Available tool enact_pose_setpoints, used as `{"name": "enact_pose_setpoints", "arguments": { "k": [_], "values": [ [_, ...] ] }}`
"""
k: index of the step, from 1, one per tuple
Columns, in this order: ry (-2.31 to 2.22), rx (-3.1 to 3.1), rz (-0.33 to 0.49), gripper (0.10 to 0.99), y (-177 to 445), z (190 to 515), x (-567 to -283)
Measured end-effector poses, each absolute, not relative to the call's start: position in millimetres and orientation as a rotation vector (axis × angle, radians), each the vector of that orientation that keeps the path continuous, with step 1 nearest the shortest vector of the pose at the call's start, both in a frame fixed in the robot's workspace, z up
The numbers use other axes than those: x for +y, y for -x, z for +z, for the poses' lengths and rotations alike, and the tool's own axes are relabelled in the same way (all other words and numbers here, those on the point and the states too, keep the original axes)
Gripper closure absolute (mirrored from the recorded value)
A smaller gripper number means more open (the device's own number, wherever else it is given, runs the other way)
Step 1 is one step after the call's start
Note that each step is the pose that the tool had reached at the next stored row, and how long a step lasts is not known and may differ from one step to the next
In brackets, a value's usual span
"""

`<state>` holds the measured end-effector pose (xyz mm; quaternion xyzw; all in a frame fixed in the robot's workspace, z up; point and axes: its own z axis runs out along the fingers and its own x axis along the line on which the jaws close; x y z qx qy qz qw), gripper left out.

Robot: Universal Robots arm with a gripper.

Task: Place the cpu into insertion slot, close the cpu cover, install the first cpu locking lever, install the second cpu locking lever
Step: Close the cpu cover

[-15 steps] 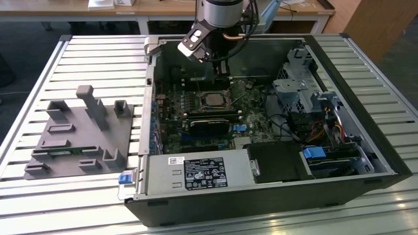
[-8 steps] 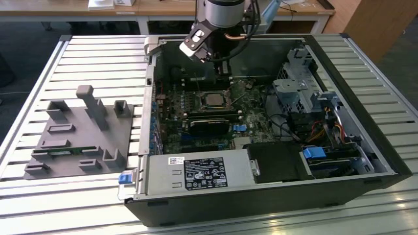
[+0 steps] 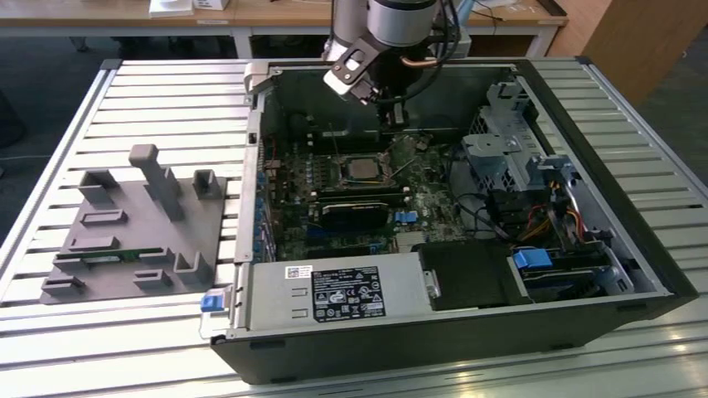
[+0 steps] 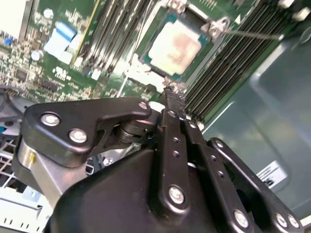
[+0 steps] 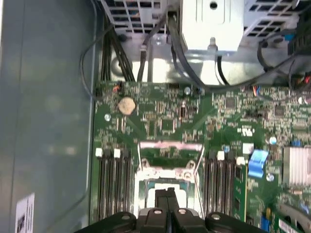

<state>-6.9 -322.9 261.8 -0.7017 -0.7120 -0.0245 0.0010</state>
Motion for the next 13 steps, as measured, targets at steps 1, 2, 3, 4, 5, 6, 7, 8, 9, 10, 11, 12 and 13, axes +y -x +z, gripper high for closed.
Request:
{"name": "enact_pose_setpoints", "arguments": {
  "k": [1, 2, 3, 4, 5, 6, 7, 8, 9, 10, 11, 12, 13],
  "values": [
    [2.203, -2.235, -0.077, 0.98, 5, 262, -323],
    [2.203, -2.235, -0.077, 0.98, 3, 262, -322],
    [2.203, -2.236, -0.077, 0.98, 2, 262, -322],
    [2.203, -2.235, -0.077, 0.98, 2, 262, -321],
    [2.203, -2.235, -0.077, 0.98, 2, 263, -321],
    [2.203, -2.235, -0.077, 0.98, 1, 263, -320],
    [2.203, -2.236, -0.077, 0.98, -1, 263, -320],
    [2.203, -2.235, -0.077, 0.98, -2, 263, -320],
    [2.203, -2.235, -0.077, 0.98, -4, 263, -320],
    [2.203, -2.235, -0.077, 0.98, -5, 262, -320],
    [2.203, -2.235, -0.077, 0.98, -6, 262, -320],
    [2.203, -2.235, -0.077, 0.98, -7, 262, -320],
    [2.203, -2.235, -0.077, 0.98, -8, 262, -320]
  ]
}}
